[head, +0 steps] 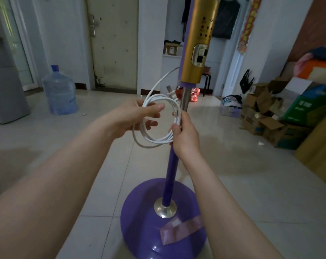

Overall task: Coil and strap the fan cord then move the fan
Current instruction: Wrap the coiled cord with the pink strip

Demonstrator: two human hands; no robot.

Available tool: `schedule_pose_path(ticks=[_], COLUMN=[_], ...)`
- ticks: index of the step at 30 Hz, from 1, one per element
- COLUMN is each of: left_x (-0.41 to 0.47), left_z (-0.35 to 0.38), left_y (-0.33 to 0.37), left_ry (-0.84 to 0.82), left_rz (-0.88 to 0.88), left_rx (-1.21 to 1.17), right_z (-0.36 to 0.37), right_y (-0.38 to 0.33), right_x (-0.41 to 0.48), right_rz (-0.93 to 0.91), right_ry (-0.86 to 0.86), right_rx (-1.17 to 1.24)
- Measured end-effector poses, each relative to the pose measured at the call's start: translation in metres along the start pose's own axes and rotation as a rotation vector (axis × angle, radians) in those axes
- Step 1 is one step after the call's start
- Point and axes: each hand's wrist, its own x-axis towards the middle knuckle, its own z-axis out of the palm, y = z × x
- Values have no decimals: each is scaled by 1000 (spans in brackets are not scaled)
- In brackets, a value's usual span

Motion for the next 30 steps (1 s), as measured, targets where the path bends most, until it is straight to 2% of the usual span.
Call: schedule_pose_path(ticks=[3,5,9,13,17,24,30], left_x=[4,6,11,18,19,17,8], left_z=[2,6,14,29,39,46,54], left_y=[9,15,28,25,17,-1,-33], left_ry=[55,80,78,112,130,165,199], left_rz=[55,83,26,12,-56,-65,-69], left_rx=[148,149,184,113,-141,-105,-105], right_z=[-3,-5,-11,-11,-4,6,13], right_y=[3,4,10,18,26,38,57], right_x=[3,8,16,22,21,17,7], right_rz=[-60,-81,-94,-104,-117,-137,-127], right_ry=[19,20,4,-9,-39,-46,-112], right_rx=[-51,-74,-104,-30,-101,-162,-43])
